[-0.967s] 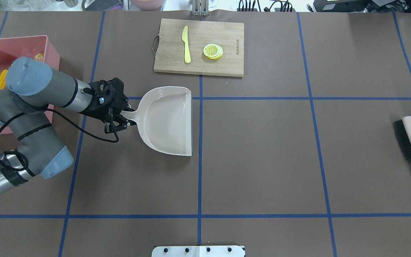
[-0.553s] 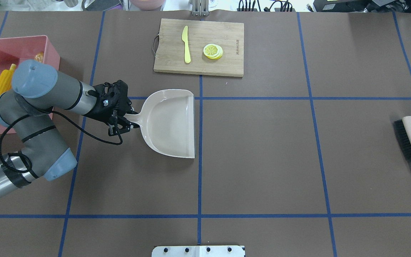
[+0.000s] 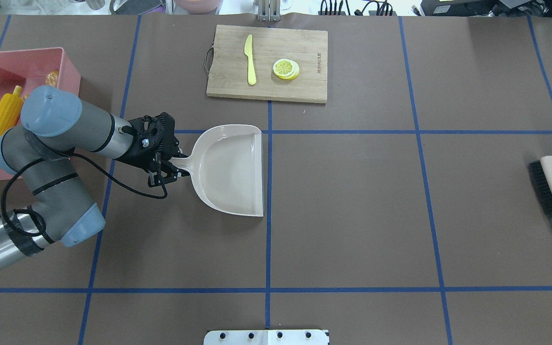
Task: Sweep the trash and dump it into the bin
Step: 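Lower the empty dustpan back onto the table with the left gripper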
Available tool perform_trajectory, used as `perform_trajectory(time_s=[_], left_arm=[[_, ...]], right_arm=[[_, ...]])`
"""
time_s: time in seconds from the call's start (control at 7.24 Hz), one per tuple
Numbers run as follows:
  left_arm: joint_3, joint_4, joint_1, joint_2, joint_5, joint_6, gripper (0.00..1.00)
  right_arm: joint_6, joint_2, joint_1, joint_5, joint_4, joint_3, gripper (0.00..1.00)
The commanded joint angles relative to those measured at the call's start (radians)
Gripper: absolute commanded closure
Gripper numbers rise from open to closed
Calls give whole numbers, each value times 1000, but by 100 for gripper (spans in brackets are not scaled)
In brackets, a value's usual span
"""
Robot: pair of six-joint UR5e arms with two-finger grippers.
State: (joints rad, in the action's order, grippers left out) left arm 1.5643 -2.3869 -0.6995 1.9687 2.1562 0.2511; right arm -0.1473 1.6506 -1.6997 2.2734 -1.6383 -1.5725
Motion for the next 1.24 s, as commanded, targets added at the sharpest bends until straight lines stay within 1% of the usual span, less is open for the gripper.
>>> perform_trajectory(time_s=[0.0, 0.14, 0.28, 0.41, 0.55, 0.69, 0.83, 0.97, 1.11], left_arm=[[-1, 0, 3, -5, -7, 2, 67], [-4, 0, 3, -7, -9, 2, 47], [-4, 0, 12, -7, -9, 2, 39], [-1, 0, 12, -10, -9, 0, 26], [8, 0, 9, -13, -7, -7, 17], [61, 3, -3, -42, -7, -7, 2], [135, 5, -20, -104, -7, -7, 1], [152, 32, -75, -138, -4, -10, 1], [180, 82, -162, -166, -2, -10, 1]], right_arm=[[0, 0, 0, 0, 0, -1, 0], [0, 0, 0, 0, 0, -1, 0], [0, 0, 0, 0, 0, -1, 0], [0, 0, 0, 0, 0, -1, 0], [0, 0, 0, 0, 0, -1, 0], [0, 0, 0, 0, 0, -1, 0], [0, 0, 0, 0, 0, -1, 0], [0, 2, 0, 0, 0, 0, 0], [0, 2, 0, -2, 0, 2, 0]])
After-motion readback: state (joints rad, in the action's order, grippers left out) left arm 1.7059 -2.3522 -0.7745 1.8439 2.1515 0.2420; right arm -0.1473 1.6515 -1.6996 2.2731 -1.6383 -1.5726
